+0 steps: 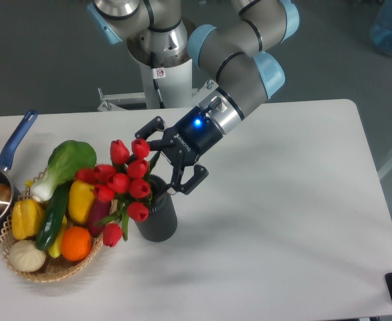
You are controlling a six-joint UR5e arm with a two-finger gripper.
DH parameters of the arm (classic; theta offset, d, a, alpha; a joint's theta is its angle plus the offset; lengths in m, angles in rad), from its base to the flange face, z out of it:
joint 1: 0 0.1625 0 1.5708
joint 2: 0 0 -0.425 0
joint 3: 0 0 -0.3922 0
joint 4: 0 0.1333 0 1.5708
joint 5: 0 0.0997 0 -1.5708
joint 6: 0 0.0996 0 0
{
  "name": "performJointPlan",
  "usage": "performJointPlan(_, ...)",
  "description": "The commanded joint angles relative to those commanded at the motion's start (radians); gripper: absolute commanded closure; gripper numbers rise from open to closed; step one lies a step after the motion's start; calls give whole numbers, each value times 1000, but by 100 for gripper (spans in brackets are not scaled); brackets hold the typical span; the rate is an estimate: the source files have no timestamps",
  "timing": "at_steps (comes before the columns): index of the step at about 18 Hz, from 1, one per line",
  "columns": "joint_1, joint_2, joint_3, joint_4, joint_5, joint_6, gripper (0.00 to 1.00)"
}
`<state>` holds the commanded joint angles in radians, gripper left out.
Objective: Insert the flowers into the vase
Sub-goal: 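Open the gripper to release the tulips in the vase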
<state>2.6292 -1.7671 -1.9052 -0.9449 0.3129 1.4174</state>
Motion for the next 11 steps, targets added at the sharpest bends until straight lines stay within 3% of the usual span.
performJointPlan(11, 41, 2, -3, -3, 25, -5, 0)
